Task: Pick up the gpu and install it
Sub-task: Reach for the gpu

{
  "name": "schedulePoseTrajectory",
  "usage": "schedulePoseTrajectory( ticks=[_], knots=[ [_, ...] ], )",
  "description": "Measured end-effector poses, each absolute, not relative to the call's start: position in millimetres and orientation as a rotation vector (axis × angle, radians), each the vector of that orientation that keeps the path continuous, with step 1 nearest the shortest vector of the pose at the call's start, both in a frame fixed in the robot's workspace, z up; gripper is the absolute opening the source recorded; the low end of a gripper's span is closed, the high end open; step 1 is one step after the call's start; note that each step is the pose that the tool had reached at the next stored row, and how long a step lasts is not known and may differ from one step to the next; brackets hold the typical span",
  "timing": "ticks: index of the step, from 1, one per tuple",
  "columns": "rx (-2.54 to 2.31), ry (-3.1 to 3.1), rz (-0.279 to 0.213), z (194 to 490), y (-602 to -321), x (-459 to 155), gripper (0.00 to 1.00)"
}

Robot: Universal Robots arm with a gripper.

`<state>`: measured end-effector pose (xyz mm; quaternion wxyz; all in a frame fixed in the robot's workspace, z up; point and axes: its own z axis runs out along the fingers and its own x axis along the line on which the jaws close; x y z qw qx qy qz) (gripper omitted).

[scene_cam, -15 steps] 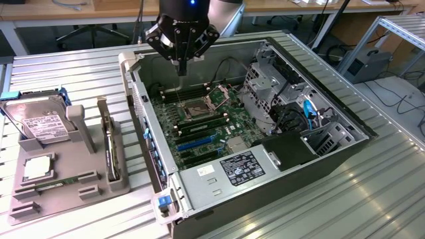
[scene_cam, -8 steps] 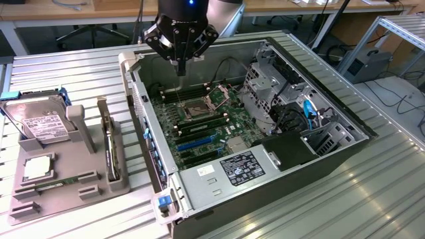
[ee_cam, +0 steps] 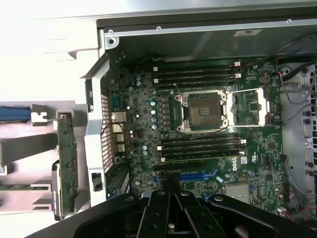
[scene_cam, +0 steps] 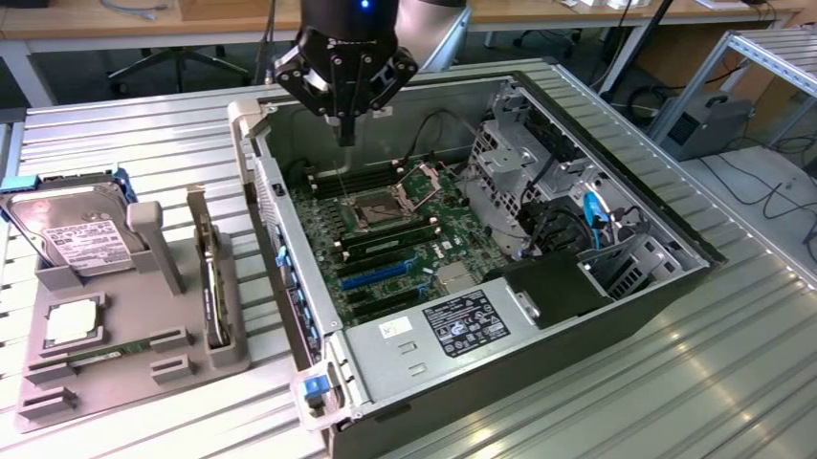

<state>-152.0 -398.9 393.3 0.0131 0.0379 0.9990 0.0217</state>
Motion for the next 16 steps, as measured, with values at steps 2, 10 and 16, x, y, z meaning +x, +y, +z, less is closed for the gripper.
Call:
schedulePoseTrajectory(
  ticks=[2, 10, 16],
  knots=[
    [0.118, 3.113, 0.068, 393.3, -398.9, -152.4, 0.11],
    [0.118, 3.113, 0.068, 393.3, -398.9, -154.9, 0.11],
    [0.118, 3.112, 0.068, 393.3, -398.9, -157.0, 0.11]
  ],
)
